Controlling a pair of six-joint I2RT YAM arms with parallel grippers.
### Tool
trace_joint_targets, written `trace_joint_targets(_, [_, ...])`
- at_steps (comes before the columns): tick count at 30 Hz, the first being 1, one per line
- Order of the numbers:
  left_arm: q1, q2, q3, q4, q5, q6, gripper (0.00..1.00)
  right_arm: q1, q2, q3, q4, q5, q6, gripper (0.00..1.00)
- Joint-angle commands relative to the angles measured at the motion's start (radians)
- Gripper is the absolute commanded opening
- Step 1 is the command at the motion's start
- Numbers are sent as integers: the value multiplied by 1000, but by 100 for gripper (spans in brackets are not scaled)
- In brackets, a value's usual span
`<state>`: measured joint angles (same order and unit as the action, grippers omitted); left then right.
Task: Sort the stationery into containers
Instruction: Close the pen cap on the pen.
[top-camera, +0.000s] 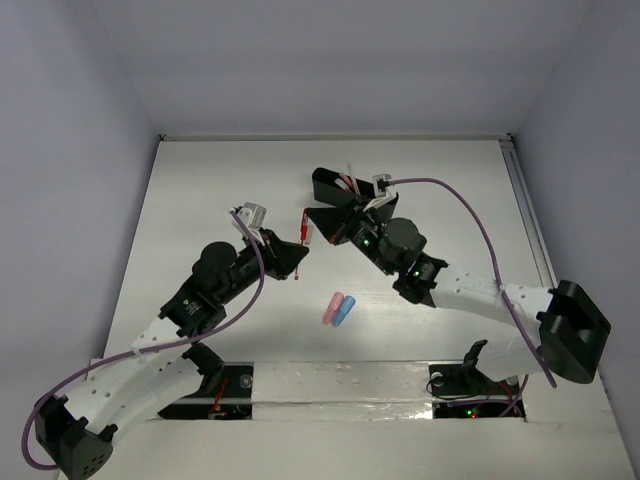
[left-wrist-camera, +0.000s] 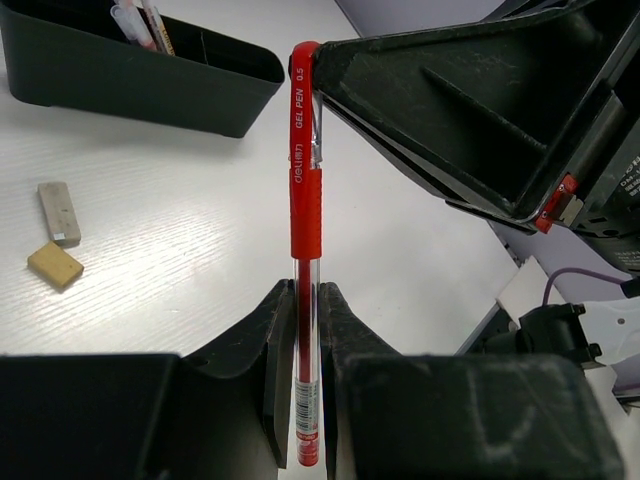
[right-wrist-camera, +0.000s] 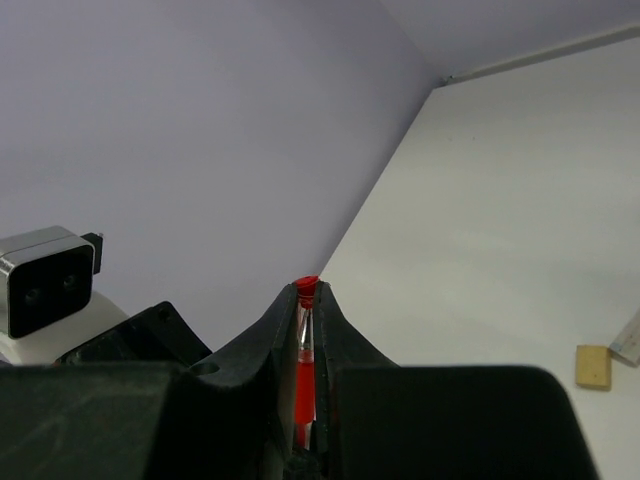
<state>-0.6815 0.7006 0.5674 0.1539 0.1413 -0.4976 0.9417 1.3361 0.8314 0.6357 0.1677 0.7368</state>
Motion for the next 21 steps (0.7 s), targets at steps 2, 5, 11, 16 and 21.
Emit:
trace_joint_targets(2, [16,-36,109,188,-129,31,0,35,47,-26,-123,-209,75,0])
trace_joint_targets(5, [16,-41,101,193,-121,30,0,22,61,-17,-128,-241,104,0])
trace_joint_targets(11, [16,-42,45,213,-72,-10,0,-70,48,54,-249,-298,73,0])
trace_joint_targets(16, [16,-55,71,194,-103,25,0,-96,86,84,-303,-407,59,0])
trace_joint_targets(21, [16,-6,83,242,-108,30,0,-96,132,54,-286,-571,99,0])
